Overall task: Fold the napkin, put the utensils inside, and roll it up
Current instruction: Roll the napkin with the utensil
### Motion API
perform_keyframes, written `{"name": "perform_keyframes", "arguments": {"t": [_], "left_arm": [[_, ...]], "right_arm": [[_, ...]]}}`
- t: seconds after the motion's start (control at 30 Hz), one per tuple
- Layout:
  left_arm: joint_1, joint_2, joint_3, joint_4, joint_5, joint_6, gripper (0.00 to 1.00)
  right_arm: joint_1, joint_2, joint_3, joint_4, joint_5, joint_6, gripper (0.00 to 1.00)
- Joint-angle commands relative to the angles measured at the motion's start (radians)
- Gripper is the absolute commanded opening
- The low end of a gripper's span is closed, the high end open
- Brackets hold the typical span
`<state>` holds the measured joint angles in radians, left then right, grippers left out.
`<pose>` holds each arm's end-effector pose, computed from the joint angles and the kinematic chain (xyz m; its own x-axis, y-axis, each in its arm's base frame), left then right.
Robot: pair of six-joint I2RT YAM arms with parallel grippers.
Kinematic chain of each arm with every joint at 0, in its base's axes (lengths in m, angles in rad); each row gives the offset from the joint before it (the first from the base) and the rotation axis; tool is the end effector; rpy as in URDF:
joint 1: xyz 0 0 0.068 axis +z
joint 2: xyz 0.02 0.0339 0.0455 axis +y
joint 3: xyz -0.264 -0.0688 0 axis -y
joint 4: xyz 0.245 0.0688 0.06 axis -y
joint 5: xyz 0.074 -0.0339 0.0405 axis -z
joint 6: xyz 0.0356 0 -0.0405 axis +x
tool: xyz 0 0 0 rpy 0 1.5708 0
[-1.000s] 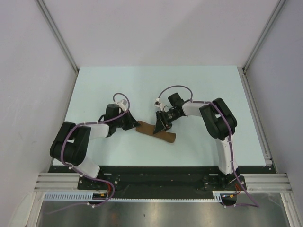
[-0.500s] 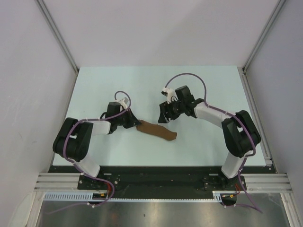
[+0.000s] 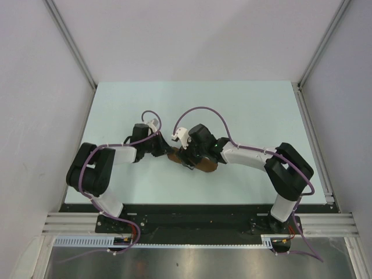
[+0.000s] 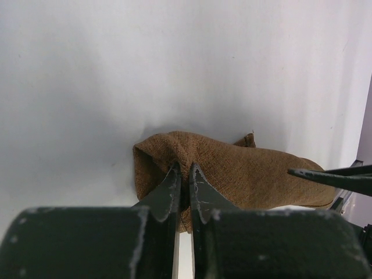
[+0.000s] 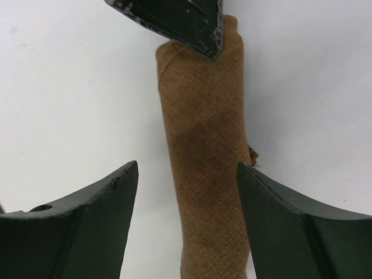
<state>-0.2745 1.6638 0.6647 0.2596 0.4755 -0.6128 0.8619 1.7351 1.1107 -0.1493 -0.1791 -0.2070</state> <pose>0.2897 -0.0985 0.1316 -0.8565 -0.2900 -0.4269 0.0904 0.7301 -0.6773 0.2393 0.2888 0.2032 -0.2746 -0.6309 -0.7256 -0.9057 0.4232 -0.0252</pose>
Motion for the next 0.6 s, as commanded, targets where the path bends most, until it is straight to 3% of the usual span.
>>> {"name": "perform_keyframes", "arguments": {"t": [0.0,0.23,0.43,0.53,0.57], "left_arm": [[-0.006,0.022,0.038,-0.017,-0.006,0.007,0.08],[-0.006,0.036,0.065,-0.026,-0.003,0.008,0.06],[-0.006,0.057,0.101,-0.04,0.005,0.01,0.07],[-0.006,0.042,0.114,-0.057,-0.001,0.015,0.11],[-0.006,0.033,0.119,-0.063,-0.003,0.019,0.17]], "right_arm": [[-0.003,0.033,0.018,0.019,0.047,-0.052,0.73],[0.002,0.083,0.02,-0.007,0.009,-0.042,0.72],[-0.017,0.133,0.021,0.001,0.07,-0.02,0.72],[-0.024,0.153,0.023,0.002,0.096,-0.019,0.72],[-0.024,0.162,0.021,0.002,0.101,-0.022,0.71]]}}
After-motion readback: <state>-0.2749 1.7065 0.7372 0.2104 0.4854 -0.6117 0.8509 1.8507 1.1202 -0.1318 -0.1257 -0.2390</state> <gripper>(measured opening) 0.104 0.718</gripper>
